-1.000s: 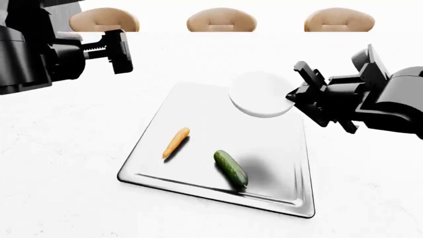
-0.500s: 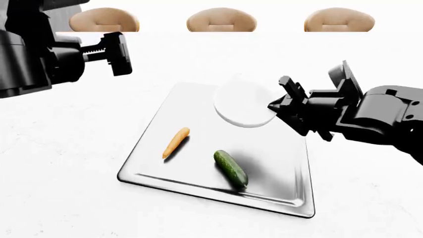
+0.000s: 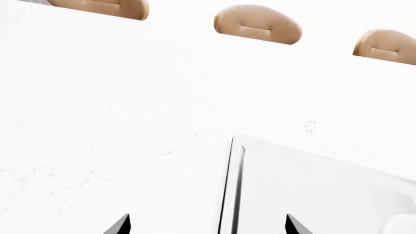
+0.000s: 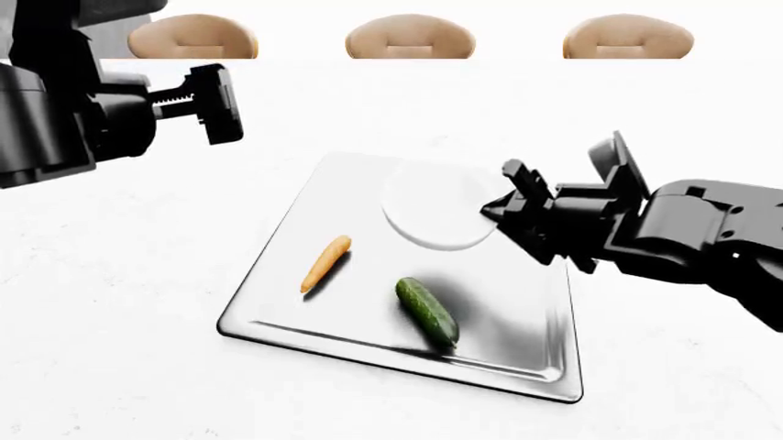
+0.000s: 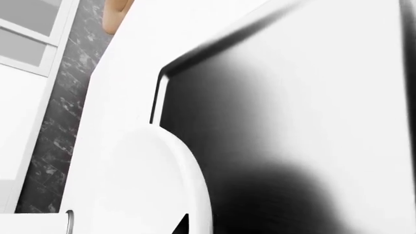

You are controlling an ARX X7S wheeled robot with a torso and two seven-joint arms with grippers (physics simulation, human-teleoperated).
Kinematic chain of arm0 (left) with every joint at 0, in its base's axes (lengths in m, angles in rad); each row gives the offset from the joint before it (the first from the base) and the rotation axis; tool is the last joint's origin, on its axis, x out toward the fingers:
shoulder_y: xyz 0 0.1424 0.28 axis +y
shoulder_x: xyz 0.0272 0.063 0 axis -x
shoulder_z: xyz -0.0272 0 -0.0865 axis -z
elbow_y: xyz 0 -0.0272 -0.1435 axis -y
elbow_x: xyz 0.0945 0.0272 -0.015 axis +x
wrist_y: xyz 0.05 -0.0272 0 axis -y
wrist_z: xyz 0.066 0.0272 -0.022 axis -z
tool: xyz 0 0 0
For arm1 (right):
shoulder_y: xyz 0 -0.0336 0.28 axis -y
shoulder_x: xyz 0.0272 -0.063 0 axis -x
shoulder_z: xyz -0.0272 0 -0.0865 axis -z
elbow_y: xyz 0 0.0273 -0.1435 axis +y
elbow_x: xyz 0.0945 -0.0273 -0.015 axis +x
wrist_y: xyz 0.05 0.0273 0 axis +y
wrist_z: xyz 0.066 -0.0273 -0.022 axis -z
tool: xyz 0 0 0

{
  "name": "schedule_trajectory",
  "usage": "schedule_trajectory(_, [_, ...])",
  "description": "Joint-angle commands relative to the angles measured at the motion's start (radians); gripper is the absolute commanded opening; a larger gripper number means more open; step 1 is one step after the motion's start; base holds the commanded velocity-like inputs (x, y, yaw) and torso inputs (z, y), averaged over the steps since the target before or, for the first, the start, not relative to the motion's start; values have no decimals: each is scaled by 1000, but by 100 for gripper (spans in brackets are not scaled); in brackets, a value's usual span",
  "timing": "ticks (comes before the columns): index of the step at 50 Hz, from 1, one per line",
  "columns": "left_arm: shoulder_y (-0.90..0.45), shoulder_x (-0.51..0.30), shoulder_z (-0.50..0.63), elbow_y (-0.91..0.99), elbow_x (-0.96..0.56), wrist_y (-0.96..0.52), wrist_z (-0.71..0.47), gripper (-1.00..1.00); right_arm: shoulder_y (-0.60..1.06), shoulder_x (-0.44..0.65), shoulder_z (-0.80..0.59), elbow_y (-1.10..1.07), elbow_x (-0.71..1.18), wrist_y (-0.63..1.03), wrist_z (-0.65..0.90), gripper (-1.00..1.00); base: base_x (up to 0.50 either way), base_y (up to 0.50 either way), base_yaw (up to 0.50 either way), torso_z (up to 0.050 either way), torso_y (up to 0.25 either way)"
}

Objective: Place the two vegetables and bowl onto the tray for setting up a vegetable dip station.

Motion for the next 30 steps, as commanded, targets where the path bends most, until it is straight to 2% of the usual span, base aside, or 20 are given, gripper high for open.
schedule_trajectory(1, [9,-6,-3,8,-1,6,0,100,-13,-9,10,3,-12,-2,-27,-100,0,0,0,0,0])
schedule_trajectory(30, [24,-22,-10,21,-5,17,2,100,-41,-26,12,38,-27,4,-64,-100,0,0,0,0,0])
